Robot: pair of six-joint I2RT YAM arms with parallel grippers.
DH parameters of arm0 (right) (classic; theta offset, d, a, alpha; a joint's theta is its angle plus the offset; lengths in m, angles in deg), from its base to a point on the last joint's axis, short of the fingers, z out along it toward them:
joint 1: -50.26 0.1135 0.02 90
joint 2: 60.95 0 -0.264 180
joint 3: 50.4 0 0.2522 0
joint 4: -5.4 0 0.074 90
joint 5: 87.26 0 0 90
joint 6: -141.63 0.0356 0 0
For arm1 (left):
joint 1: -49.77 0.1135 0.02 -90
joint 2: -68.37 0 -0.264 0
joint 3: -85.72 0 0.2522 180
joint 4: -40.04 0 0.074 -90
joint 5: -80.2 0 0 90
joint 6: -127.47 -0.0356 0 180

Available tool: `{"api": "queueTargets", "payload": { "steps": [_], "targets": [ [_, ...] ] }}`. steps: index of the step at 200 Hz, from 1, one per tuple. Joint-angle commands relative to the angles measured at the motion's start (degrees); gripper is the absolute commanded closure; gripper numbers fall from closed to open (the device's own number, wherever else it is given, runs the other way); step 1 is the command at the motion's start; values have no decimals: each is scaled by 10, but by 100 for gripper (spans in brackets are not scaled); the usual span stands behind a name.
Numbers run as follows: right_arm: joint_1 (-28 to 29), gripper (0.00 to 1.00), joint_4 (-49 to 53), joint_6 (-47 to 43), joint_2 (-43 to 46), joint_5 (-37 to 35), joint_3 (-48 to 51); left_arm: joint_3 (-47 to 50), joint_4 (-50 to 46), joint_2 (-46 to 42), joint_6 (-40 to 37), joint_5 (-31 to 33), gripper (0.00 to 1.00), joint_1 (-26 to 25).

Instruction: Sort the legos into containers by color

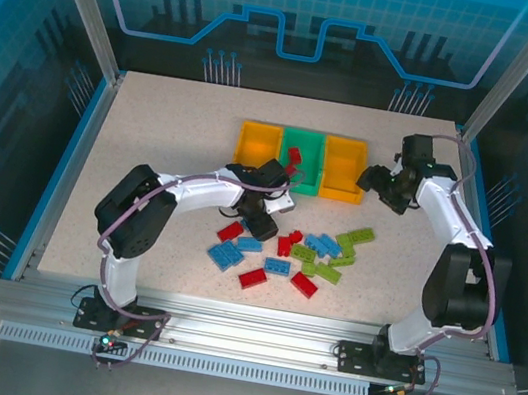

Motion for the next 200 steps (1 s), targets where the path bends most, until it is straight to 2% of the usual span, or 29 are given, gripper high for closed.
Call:
{"api": "queueTargets", "payload": {
  "steps": [1,14,54,108,164,200],
  "targets": [
    [-20,21,4,-12,28,7,12,-17,-21,10,-17,-13,38,8],
    [-30,21,5,-15,35,8,19,-18,-20,11,-20,-12,39,8],
    [-40,21,7,-23,40,6,30,-25,-16,15,-12,-19,56,10],
    [-40,21,3,-29,35,-2,34,-26,9,-13,23,-9,64,17],
    [-38,22,17,-36,47,3,58,-42,32,-55,95,33,64,61],
    [-37,22,25,-10,59,3,101,-57,55,-71,176,53,64,99]
  ]
}}
